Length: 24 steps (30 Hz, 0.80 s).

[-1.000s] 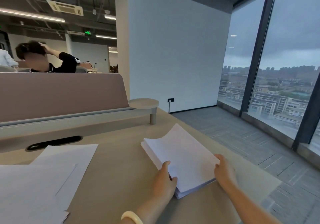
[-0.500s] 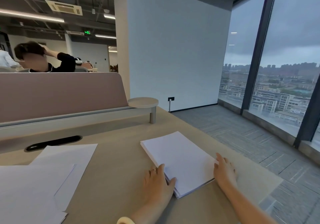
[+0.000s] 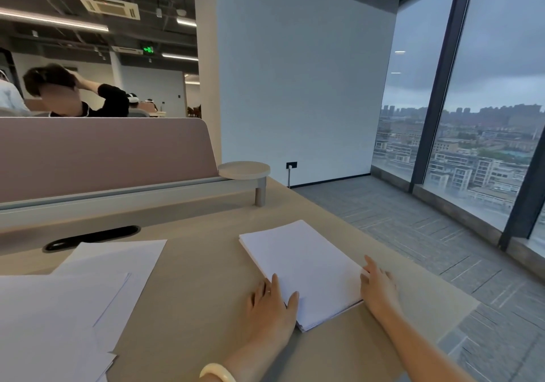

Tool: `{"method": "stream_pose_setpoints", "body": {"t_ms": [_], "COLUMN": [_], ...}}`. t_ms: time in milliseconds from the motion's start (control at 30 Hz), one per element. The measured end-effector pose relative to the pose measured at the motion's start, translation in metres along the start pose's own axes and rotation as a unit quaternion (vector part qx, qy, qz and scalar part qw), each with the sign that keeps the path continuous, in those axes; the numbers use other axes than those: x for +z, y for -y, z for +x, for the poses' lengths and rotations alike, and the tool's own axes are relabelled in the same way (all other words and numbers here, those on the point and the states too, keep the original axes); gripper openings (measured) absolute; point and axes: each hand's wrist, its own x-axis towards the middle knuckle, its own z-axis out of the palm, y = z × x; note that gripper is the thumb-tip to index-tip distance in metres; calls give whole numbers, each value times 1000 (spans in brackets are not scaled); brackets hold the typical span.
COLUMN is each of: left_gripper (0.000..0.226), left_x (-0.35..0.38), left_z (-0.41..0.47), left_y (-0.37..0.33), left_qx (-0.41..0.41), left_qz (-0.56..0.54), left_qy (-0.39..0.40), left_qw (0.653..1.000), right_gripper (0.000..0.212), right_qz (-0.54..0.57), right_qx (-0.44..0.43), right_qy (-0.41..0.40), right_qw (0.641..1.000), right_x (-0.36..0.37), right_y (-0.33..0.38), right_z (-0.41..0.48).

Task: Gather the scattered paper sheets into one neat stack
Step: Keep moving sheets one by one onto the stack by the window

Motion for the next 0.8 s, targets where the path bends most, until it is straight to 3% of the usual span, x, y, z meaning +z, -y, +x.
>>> {"method": "stream_pose_setpoints", "body": {"t_ms": [267,433,600,800], "left_gripper": [68,70,71,76], "left_x": [-14,-69,-125,-194], "left_z": [2,-11,-40,-94], "left_y": [12,55,116,206], "left_qx": [-8,-30,-69,-134], "left_qz": [-60,-45,-1,63], "left_qy": [8,-82,-147,-175], "left_qw": [998,995,987,973], "right_gripper": [51,52,55,61], "right_qz": [91,121,173,172], "right_qx": [21,-88,-189,-217], "right_qy": [-78,-123,10,213], "right_qw": [993,981,967,937], "right_x": [-16,-11,25,78], "right_y": [8,63,164,251], "right_z": [-19,-68,-129,-202]}}
